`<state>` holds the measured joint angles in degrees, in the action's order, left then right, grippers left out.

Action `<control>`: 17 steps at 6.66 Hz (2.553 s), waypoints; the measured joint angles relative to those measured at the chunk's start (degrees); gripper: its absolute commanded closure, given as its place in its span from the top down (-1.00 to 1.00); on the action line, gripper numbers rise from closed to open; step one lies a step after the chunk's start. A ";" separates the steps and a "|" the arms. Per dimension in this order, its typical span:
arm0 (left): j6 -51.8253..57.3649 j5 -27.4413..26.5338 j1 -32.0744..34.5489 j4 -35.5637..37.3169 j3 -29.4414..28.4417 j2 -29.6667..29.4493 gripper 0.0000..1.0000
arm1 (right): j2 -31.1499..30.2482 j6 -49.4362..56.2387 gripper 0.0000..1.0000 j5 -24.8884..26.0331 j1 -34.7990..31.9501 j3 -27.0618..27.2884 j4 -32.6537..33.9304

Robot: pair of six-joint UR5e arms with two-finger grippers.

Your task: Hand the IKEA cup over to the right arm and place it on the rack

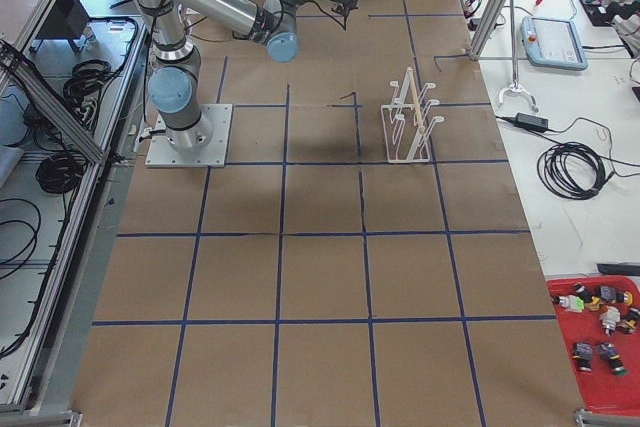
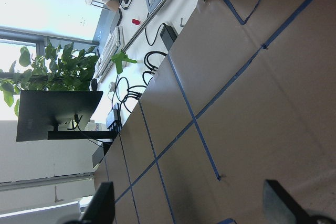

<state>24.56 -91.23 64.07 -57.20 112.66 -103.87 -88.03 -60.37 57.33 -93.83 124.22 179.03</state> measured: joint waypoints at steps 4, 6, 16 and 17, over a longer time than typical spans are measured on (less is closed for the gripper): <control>0.58 -0.37 -0.13 0.21 -1.12 0.32 -1.00 | 4.10 -9.12 0.99 -1.04 -0.12 4.44 17.49; 0.91 -0.07 0.12 -1.25 -4.99 0.87 -1.00 | 8.51 -15.22 0.99 -3.19 -0.12 5.14 28.02; -2.32 25.45 14.42 -20.21 -27.09 5.43 -0.99 | 9.93 -16.86 0.99 -3.18 0.12 5.09 31.84; -2.31 33.58 14.60 -15.46 -22.58 8.32 -0.99 | 10.15 -17.01 0.99 -2.94 0.31 5.42 32.55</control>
<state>22.24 -57.65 78.67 -72.66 90.08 -95.55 -77.88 -77.38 54.39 -93.52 129.64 211.58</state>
